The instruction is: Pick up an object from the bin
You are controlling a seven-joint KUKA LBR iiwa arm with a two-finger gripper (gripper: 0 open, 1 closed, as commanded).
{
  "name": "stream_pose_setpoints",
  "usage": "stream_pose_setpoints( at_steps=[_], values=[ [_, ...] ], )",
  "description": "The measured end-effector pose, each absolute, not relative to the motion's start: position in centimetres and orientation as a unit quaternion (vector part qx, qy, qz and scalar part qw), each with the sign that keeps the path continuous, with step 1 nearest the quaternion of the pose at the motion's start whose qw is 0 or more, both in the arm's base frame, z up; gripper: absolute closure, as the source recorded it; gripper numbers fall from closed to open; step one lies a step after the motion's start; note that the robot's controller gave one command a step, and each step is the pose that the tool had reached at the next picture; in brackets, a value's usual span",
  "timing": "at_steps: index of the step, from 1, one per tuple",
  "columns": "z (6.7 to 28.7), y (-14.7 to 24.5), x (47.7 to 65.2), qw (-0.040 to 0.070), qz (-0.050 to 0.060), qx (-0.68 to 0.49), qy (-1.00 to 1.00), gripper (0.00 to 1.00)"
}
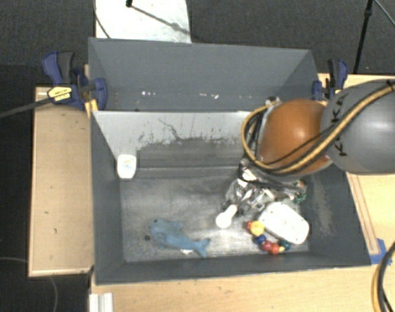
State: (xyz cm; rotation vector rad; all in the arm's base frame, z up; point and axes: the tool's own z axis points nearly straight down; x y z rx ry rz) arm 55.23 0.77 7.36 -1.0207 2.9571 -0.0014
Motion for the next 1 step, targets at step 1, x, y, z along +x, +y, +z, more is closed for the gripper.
stream_pose_setpoints(
  at_steps=[1],
  values=[
    [7.36,0.77,55.23,0.007,0.0,-0.326,0.945,1.0]
  ],
)
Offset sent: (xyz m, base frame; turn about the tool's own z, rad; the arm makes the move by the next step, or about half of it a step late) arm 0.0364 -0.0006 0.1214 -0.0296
